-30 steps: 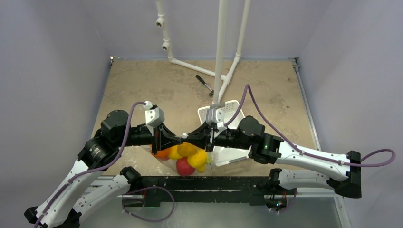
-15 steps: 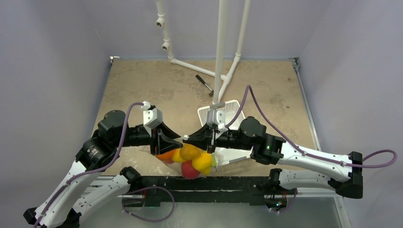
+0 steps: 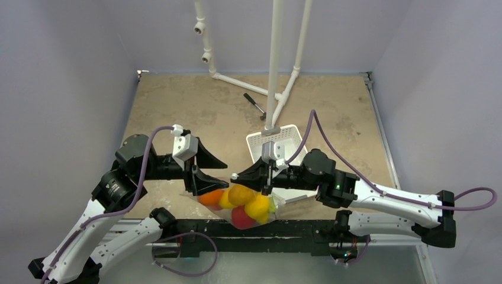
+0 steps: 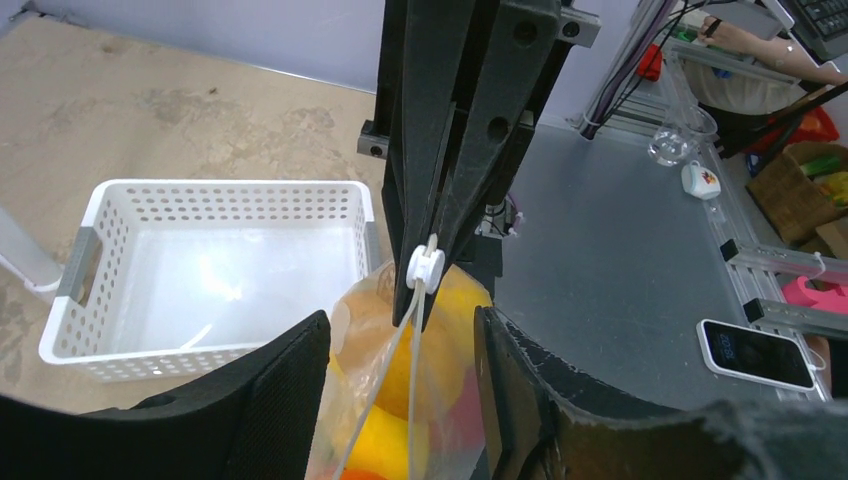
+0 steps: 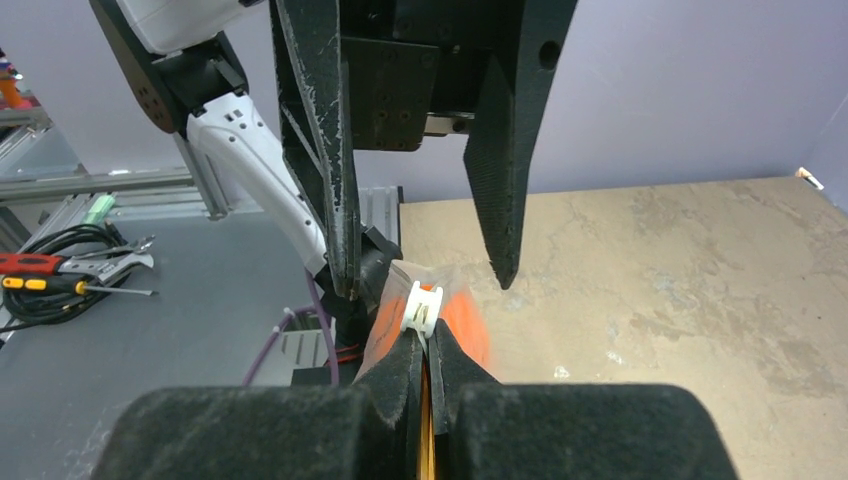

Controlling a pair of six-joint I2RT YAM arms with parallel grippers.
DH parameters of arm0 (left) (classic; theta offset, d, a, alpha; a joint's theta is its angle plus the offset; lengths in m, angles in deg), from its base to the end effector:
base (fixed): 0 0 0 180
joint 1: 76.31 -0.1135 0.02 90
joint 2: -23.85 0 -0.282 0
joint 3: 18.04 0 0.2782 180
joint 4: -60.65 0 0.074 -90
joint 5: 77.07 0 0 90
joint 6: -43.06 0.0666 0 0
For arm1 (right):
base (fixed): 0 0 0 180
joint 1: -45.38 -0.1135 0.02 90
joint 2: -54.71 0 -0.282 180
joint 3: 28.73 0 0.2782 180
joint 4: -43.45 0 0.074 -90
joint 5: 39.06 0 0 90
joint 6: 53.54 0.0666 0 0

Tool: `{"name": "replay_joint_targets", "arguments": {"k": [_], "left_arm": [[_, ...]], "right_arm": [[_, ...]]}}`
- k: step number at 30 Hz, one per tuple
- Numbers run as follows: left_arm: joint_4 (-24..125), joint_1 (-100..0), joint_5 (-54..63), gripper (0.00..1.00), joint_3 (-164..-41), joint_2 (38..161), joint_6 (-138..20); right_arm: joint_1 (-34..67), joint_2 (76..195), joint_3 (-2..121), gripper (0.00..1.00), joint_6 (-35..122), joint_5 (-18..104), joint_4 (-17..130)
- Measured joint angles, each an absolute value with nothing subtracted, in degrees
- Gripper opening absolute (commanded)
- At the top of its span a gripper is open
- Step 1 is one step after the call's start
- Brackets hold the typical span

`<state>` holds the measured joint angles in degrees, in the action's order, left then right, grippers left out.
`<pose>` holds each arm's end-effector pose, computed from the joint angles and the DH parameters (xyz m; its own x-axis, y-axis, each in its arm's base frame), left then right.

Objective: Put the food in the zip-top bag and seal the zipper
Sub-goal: Adjust the zipper food storage bag at the center of the board.

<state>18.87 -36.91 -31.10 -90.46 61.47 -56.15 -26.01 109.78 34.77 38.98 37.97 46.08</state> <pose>0.0835 -0.1285 0.4296 -0.2511 0.0573 -0.9663 0.9617 0.1285 -0.2422 0.0726 0.2625 0.3995 -0.0115 0.1000 -0.9949 -0.9952 0.0951 0.0211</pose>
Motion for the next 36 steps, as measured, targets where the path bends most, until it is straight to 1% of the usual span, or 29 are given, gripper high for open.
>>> {"name": "replay_joint_targets", "arguments": {"k": [9,15,18,22,28,36], "left_arm": [[24.10,-36.91,-36.19,0.55,-90.16,63.62,-56.85],[25.23,-36.91,-39.14,0.53,-89.63,64.77,-57.42],[25.28,-36.91,-40.13,0.49,-89.43,65.10,-57.90],[25.04,-36.91,-41.17,0.41,-89.13,65.12,-58.29],[24.86,-36.91,-42.16,0.34,-88.84,64.99,-58.36],[25.01,-36.91,-43.05,0.34,-87.71,65.06,-58.90]], "right_arm": [[-27.92,109.80,33.50,0.00,39.02,37.91,46.25],[-28.44,109.80,33.41,0.00,39.02,37.93,46.25],[-28.51,109.80,33.39,0.00,39.02,37.95,46.25],[-28.61,109.80,33.39,0.00,39.02,38.02,46.25],[-28.86,109.80,33.39,0.00,39.02,38.30,46.25],[-28.96,109.80,33.39,0.00,39.02,39.37,46.25]]}}
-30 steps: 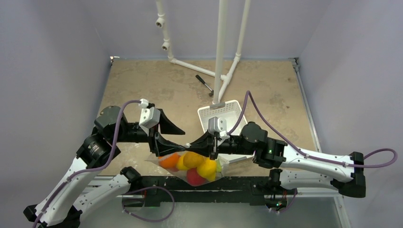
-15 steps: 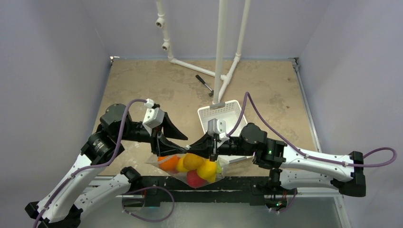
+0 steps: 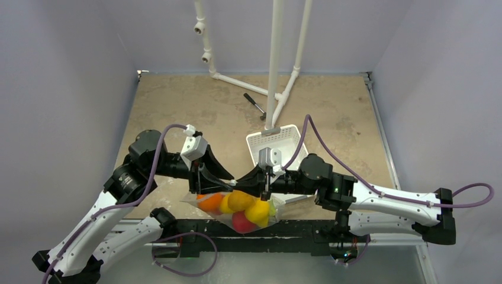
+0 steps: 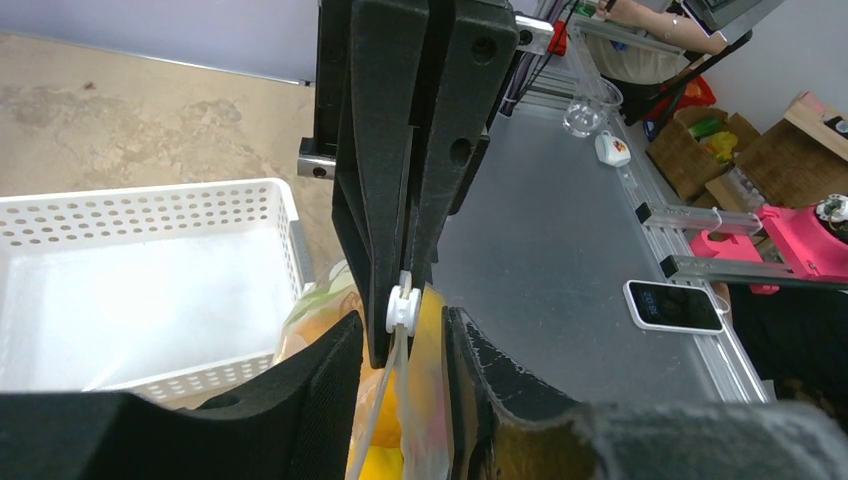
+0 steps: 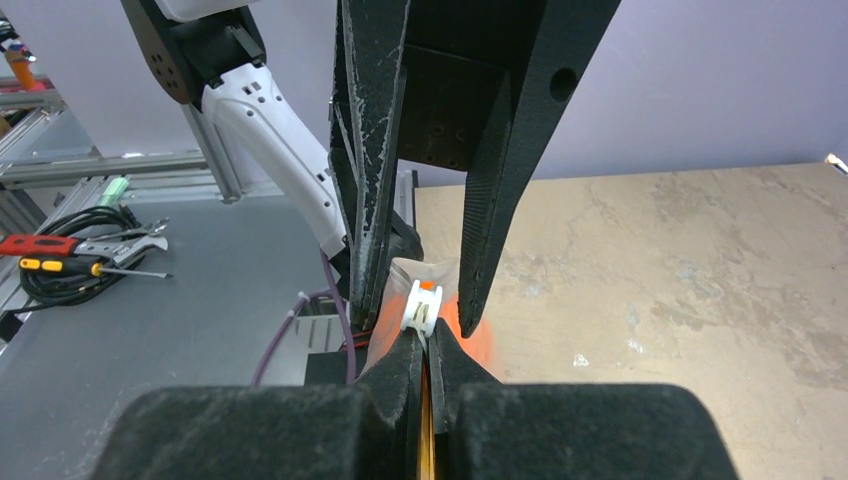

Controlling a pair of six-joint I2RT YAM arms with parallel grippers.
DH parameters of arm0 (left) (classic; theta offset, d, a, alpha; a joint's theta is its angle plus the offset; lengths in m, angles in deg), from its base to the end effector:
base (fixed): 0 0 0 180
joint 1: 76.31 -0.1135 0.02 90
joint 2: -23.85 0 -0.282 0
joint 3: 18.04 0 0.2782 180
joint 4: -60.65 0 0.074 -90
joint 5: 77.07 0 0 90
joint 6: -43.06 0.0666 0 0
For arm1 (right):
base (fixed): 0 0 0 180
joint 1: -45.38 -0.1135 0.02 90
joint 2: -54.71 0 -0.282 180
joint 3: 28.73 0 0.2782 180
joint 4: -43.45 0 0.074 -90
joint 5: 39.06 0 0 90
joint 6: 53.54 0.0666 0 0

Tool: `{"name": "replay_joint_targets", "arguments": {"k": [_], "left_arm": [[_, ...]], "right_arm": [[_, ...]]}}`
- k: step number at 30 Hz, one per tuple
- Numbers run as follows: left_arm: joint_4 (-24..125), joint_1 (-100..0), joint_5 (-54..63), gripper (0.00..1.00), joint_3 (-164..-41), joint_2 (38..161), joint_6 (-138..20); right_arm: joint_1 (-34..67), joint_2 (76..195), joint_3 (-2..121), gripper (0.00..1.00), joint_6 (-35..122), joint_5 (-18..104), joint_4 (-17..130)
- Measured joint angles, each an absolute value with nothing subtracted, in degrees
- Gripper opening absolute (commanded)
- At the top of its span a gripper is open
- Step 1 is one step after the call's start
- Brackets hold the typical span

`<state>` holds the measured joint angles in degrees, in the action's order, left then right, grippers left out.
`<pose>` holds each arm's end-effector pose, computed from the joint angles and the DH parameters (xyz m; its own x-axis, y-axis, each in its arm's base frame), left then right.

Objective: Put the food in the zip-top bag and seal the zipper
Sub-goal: Adjust the zipper food storage bag at the center of the board.

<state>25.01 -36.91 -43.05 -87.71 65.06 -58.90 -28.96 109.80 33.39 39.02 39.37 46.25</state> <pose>0.0908 -0.1460 0.4180 -0.2998 0.0962 -0.9492 0.9491 -0.0712 -0.3069 0.0610 0.2670 0.3891 -0.0247 0.0742 -0.9969 -0.9972 0.0686 0.0298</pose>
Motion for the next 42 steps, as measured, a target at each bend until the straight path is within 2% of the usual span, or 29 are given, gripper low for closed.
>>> {"name": "replay_joint_targets", "arguments": {"k": [14,24,31,34,42], "left_arm": [[25.54,-36.91,-43.69,0.30,-86.92,65.45,-59.91],[25.87,-36.91,-43.69,0.23,-86.92,65.45,-59.93],[25.91,-36.94,-43.64,0.11,-86.94,65.08,-59.91],[25.95,-36.96,-43.51,0.00,-86.94,64.84,-59.91],[25.98,-36.96,-43.30,0.00,-86.94,64.71,-60.00]], "right_arm": [[-29.07,110.35,33.39,0.00,39.02,39.90,46.32],[-29.23,110.35,33.39,0.00,39.05,39.92,46.32],[-29.31,110.31,33.39,0.00,39.18,39.87,46.52],[-29.42,110.20,33.39,0.00,39.31,39.87,46.56],[-29.51,110.15,33.39,0.00,39.46,40.29,46.56]]}}
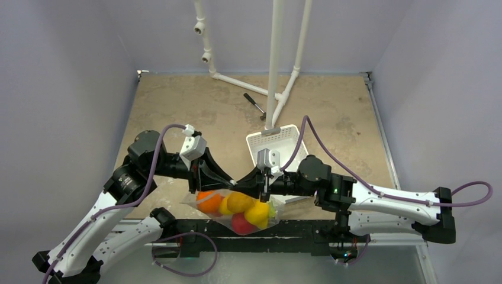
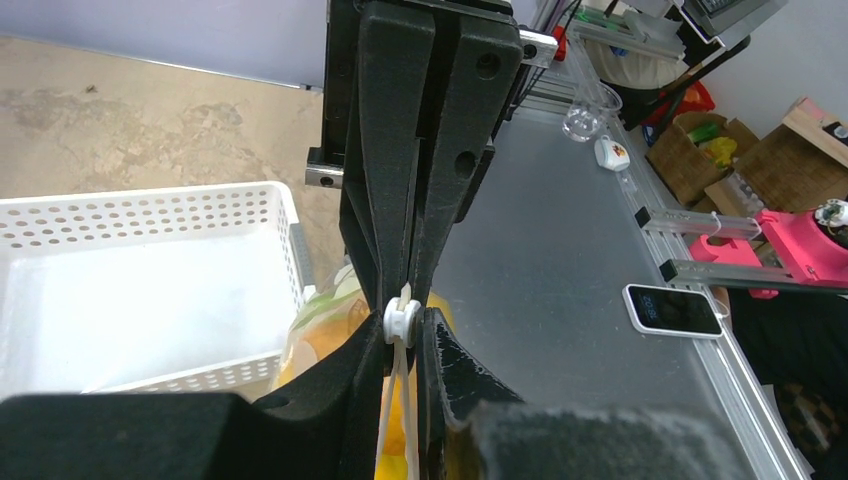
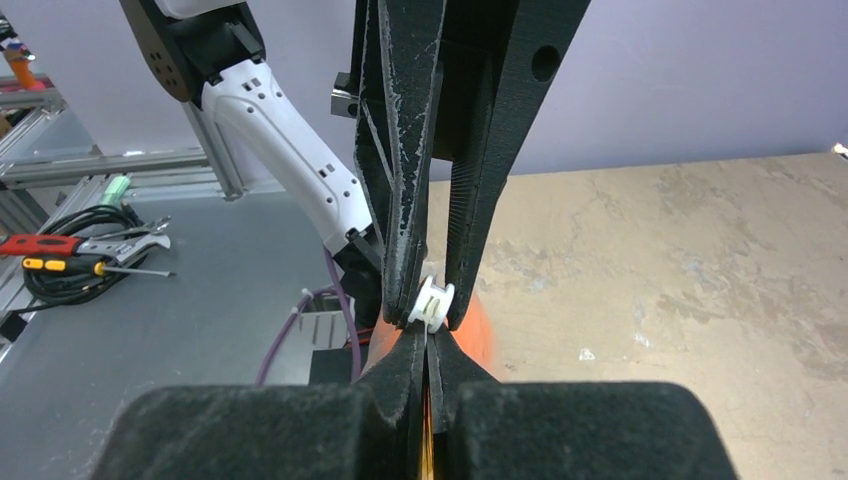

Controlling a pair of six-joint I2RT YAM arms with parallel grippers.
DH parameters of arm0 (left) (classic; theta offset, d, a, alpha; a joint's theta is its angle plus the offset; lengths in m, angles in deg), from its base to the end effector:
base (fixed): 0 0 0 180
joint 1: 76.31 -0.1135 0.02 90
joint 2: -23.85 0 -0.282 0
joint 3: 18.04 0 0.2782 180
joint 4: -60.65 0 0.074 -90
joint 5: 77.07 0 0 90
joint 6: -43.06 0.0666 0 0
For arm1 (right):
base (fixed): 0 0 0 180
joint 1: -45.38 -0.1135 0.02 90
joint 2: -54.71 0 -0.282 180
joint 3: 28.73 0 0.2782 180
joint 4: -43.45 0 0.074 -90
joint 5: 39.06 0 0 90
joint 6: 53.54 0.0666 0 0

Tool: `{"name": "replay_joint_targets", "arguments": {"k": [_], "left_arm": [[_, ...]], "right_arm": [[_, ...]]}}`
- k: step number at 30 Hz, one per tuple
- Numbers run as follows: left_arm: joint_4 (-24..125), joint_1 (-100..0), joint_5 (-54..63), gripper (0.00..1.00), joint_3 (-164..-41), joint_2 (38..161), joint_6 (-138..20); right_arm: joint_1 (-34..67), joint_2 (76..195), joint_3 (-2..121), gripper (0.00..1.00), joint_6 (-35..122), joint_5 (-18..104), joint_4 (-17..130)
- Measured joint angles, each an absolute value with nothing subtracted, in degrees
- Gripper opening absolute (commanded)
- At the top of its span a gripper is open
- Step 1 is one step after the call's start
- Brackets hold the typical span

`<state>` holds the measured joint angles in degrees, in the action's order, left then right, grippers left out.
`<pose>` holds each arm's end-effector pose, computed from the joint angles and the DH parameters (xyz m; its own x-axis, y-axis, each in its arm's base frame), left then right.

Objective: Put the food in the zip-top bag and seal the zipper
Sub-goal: Adjust the zipper food storage bag at the center of the board.

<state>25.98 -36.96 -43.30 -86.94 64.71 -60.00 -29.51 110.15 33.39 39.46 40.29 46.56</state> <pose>0.0906 -0.1459 0.4159 -0.3109 0.0925 -0.9459 0.9452 -0.0747 -0.3180 0.0599 0.2692 0.3868 -0.0360 0.0641 -0.9973 -0.9964 0.0749 0.0407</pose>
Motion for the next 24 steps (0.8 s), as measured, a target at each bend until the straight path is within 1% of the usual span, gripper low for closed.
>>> {"name": "replay_joint_targets", "arguments": {"k": [9,22,23,24], "left_arm": [[25.89,-36.94,-40.89,0.00,-86.75,63.81,-59.82],[24.01,-36.91,-35.45,0.00,-83.10,62.92,-59.86],[23.88,-36.91,-35.16,0.00,-83.10,62.94,-59.86],[23.77,-36.91,-34.99,0.00,-83.10,62.94,-59.86]], "right_arm": [[-29.62,108.23,32.78,0.00,40.12,43.06,46.32],[-29.55,106.83,28.48,0.01,41.58,46.80,44.40],[-29.55,106.83,28.48,0.14,41.58,46.91,44.44],[-29.55,106.83,28.48,0.20,41.56,46.93,44.55]]}}
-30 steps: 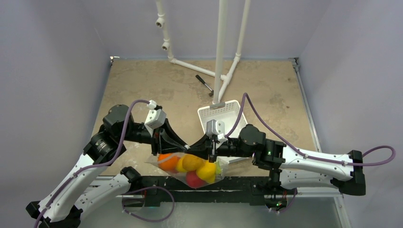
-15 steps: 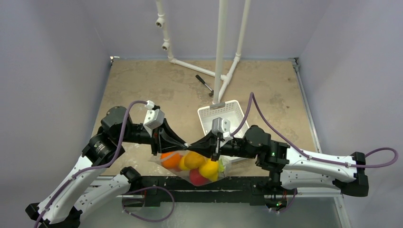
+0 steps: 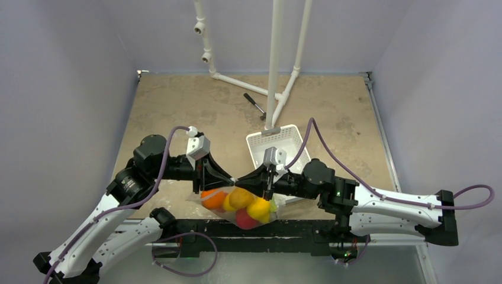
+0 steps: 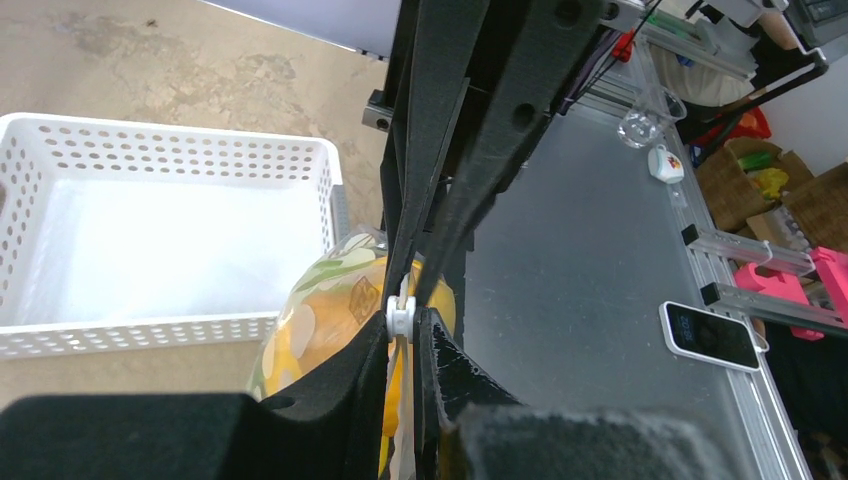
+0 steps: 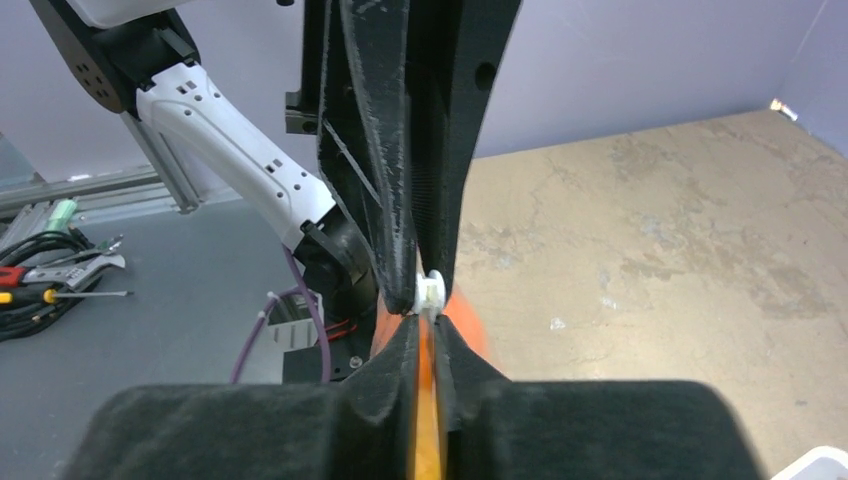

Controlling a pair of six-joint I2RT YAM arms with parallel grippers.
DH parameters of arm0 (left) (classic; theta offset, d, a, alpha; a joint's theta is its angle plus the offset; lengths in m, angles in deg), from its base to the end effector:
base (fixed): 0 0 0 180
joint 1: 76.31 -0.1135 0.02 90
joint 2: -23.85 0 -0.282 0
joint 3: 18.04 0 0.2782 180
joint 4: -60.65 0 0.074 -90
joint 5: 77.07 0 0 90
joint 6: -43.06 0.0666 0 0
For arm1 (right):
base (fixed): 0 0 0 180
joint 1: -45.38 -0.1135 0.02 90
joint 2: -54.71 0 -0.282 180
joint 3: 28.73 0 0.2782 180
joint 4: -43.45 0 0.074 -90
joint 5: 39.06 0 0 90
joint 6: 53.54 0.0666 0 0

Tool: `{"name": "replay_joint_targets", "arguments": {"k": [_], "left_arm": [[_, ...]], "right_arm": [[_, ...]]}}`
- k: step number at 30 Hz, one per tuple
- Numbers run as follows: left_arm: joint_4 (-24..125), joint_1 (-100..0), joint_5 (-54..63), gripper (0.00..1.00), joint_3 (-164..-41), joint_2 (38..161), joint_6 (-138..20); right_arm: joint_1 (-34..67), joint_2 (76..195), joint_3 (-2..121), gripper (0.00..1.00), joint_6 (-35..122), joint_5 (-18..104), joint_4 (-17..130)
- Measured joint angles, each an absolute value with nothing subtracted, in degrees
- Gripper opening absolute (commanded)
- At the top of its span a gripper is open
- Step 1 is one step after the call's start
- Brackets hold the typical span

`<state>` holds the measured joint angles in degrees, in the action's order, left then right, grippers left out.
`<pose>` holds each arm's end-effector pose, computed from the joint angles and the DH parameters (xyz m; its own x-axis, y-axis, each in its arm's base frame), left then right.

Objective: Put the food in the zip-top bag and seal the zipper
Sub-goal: Adjust the zipper food storage bag at the center of the board.

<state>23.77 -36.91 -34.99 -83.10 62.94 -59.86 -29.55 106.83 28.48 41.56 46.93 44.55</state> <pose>0.0982 -0.1447 0.3907 -0.3636 0.1047 -0.9257 0.9308 0.0807 -0.3565 0.0642 0.2562 0.3705 -0.0692 0.0840 -0.9941 -0.9791 0.1853 0.0838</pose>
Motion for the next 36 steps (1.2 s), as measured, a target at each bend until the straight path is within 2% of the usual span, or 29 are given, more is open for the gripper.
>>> {"name": "replay_joint_targets", "arguments": {"k": [7,12,26,36], "left_arm": [[22.11,-36.91,-34.57,0.00,-83.10,63.62,-59.36],[21.15,-36.91,-34.79,0.00,-83.10,63.81,-59.16],[19.33,-36.91,-34.86,0.00,-84.30,63.79,-57.90],[18.94,-36.91,-34.86,0.00,-85.70,63.29,-57.79]], "right_arm": [[-29.55,106.79,28.61,0.43,41.34,45.18,45.88],[-29.55,107.01,30.01,0.50,40.44,43.92,47.15],[-29.55,112.36,31.60,0.53,40.38,43.94,48.83],[-29.07,113.69,30.77,0.43,41.65,42.96,44.00]]}}
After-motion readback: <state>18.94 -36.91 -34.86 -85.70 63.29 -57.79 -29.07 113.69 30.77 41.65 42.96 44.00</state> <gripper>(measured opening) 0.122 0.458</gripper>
